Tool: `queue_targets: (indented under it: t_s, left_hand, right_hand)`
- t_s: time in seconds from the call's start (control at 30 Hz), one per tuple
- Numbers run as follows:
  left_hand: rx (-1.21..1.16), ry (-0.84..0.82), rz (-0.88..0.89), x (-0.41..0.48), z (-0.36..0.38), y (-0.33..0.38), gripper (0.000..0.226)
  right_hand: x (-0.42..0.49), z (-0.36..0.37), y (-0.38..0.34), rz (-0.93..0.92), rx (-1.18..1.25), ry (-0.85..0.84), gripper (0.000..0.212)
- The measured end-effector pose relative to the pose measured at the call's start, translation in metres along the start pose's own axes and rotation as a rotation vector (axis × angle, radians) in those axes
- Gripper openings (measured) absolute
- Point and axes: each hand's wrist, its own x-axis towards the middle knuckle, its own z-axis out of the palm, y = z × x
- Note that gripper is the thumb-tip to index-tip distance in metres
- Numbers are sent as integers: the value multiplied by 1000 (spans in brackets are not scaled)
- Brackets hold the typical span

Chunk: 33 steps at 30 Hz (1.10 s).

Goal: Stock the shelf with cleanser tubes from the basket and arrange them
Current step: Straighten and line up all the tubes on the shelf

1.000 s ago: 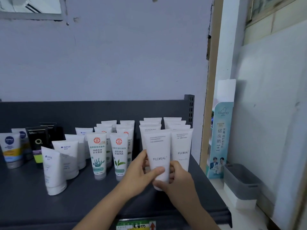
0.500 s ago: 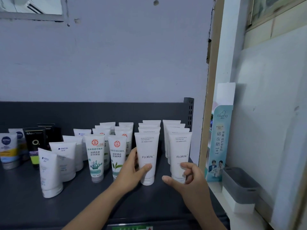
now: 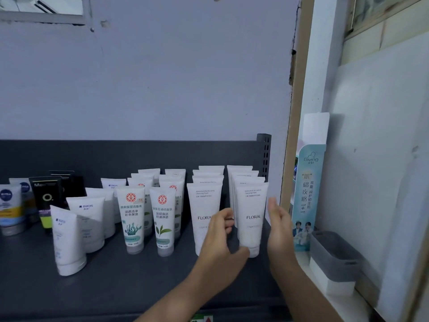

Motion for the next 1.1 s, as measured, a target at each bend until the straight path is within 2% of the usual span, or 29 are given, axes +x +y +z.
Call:
queue_targets:
  t_s: [0.03,0.07,0.17,0.27,0.37,0.43,0.53,0.6,0.7,0.77,0.8,0.83,0.87,0.93,0.97,1.0,1.07,1.1]
  left_hand:
    - [-7,-47,-36,3,7,-1,61]
    - [-27,-87,-83,7,12,0,62]
    - [-85,-140,-184,24,28,-8,53]
    - [-279,-55,-295,42,40,-22,38]
    - [-583,65,-490,57,50,-34,41]
    - [-723,125,-577,66,56,-39,41]
    - [-850,217,-681,77,64,-44,50]
    - [-973,212,-679,82,67,-49,54]
    - [-832,95,-673,88,68,-58,65]
    - [-933,78,-634,100,75,-71,90]
    - [-1018,128,-611,100,74,-64,89]
    - [-1157,267,-621,100,74,-58,68]
    - [-1295,328,-624,100,81,-51,47]
    - [-1680,317,-560,101,85,-33,57]
    - [-1708,276,-558,97,83,-28,62]
    - [-1588,271,-608,96,78,-30,60]
    - [-1104,164,-699,94,68,-38,52]
    - [-899,126,-712,94,68,-42,58]
  right_hand:
    - [5,1,-9,33,71,-27,38]
    - [11,1,-15,65,133,-51,33]
    - [2,9,-49,191,210,-56,49]
    - [37,3,-5,292,184,-90,61]
    - [55,8,25,393,165,-109,93]
    - [64,8,39,410,173,-122,93]
    - [73,12,45,426,202,-179,76]
    - [74,14,49,408,255,-216,69]
    - [78,14,55,387,297,-225,61]
    - [79,15,55,381,355,-242,61]
    - [82,16,57,383,376,-244,61]
    - [85,16,59,382,390,-246,62]
    - [87,16,60,381,399,-257,64]
    - [91,16,63,383,414,-270,68]
    - [92,16,64,378,418,-267,68]
    - [92,16,64,374,428,-264,66]
    - [93,16,67,381,475,-257,62]
    - [94,15,69,378,490,-272,61]
